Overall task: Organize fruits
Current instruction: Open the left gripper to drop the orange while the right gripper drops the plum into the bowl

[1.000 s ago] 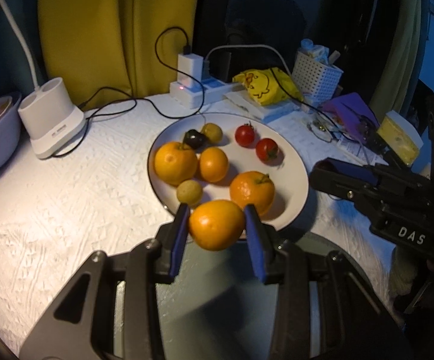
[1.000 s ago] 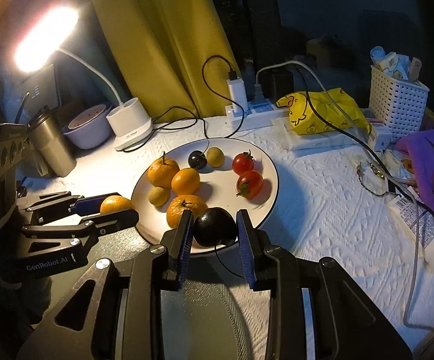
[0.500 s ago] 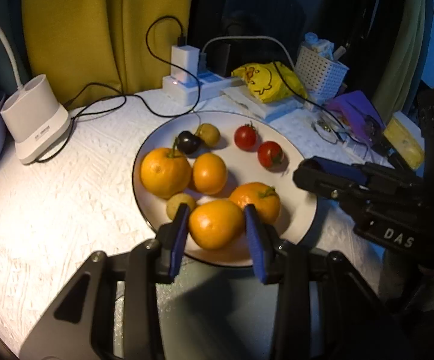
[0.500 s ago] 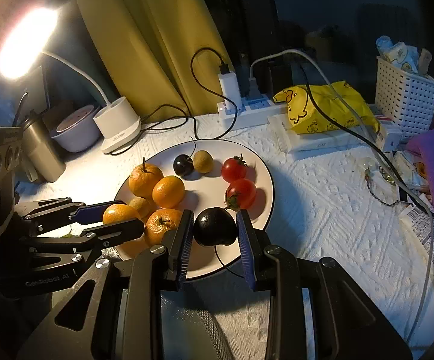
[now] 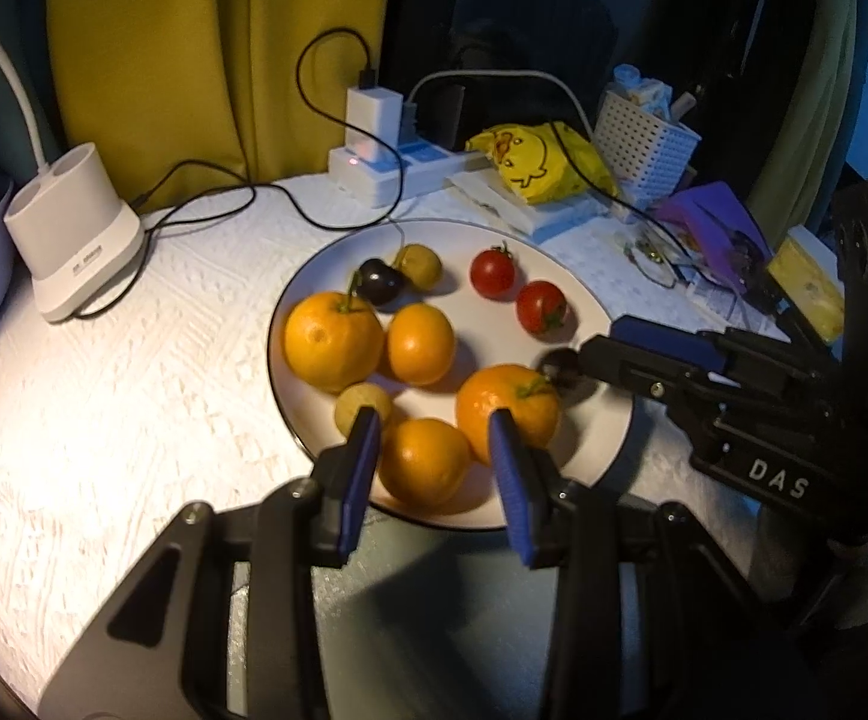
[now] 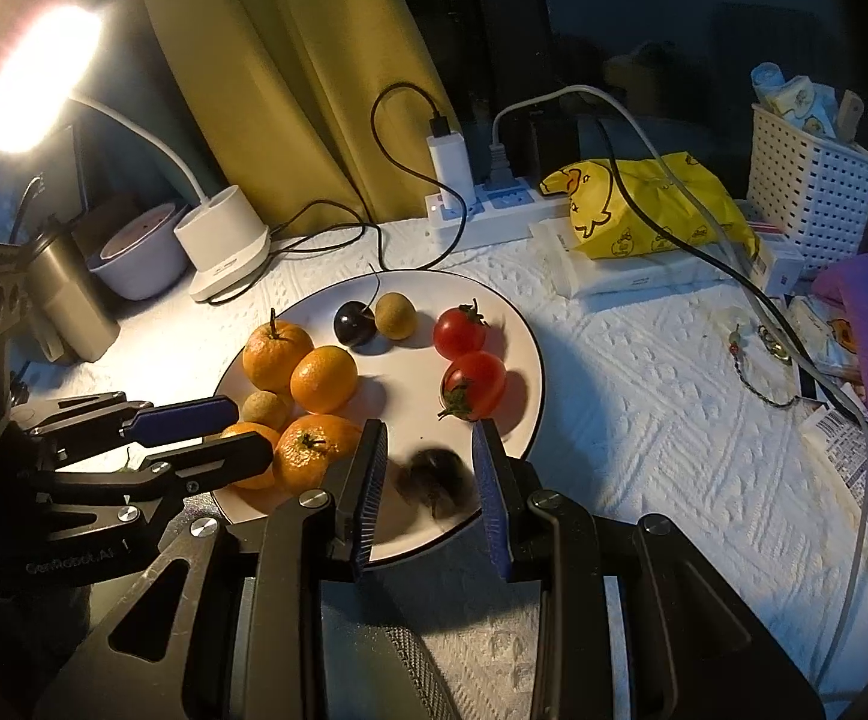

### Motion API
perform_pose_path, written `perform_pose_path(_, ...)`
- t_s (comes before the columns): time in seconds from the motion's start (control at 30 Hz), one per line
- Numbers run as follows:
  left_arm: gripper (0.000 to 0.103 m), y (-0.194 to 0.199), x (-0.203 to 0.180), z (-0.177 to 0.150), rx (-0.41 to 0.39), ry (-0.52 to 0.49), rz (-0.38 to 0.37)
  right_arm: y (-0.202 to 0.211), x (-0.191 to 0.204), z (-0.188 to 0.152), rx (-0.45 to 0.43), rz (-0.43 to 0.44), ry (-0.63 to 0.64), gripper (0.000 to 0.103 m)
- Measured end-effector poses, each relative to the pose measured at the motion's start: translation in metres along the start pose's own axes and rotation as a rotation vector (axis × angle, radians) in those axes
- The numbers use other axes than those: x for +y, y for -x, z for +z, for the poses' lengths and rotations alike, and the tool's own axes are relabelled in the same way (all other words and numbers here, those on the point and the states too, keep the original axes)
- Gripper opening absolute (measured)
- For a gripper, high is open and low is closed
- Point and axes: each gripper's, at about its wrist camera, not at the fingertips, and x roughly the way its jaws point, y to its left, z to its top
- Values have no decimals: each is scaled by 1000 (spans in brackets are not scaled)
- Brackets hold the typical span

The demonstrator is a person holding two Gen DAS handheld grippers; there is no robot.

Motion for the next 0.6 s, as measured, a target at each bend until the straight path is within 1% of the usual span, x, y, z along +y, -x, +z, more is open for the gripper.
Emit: perform_pose_path(0.6,41,44,-1,-14,-67,12,1,29,27,-10,-21,-15,39,31)
